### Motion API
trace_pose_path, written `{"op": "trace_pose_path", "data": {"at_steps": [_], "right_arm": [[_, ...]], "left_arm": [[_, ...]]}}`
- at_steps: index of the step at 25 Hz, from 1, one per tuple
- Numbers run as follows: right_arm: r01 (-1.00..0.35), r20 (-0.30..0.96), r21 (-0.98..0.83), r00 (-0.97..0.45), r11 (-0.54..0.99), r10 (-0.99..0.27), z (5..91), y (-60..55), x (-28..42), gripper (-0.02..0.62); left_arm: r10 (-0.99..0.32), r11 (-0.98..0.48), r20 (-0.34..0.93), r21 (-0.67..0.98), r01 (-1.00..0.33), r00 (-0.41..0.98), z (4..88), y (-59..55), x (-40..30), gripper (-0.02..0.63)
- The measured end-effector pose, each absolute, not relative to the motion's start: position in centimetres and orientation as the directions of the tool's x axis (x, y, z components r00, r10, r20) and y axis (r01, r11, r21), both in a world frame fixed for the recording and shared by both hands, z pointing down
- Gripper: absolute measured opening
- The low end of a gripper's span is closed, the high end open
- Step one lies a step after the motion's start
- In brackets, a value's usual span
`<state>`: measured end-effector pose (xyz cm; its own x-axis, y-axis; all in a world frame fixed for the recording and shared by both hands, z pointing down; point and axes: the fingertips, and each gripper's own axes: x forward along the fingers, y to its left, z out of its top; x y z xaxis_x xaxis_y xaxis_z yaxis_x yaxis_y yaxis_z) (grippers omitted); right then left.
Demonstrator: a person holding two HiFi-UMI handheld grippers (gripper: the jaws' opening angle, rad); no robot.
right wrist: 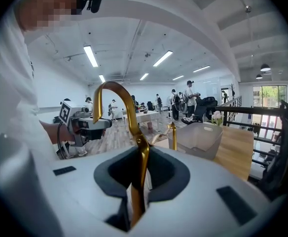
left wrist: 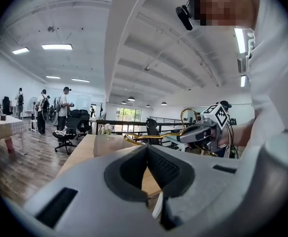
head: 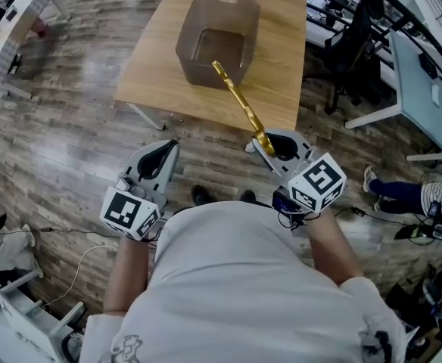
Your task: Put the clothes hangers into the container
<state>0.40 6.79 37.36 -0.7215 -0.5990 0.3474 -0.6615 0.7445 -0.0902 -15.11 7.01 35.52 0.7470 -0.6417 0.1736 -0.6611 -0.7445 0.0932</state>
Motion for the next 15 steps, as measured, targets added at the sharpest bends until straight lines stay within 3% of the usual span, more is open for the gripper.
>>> {"op": "trace_pose_path", "data": {"at_steps": [7,15], "right_arm": [[-0.688,0.356,-0.099,-0.699,0.719,-0.620,37.4,6.3,-1.8,0.049],[-0.687,0.354,-0.108,-0.702,0.719,-0.618,37.6,4.1,-0.3,0.049]], "left_arm": [[-0.615,-0.759,0.173,0.132,-0.637,0.769,36.0,6.0,-17.5,0.006],[-0.610,-0.764,0.180,0.127,-0.633,0.772,36.1,3.9,-15.7,0.006]]}}
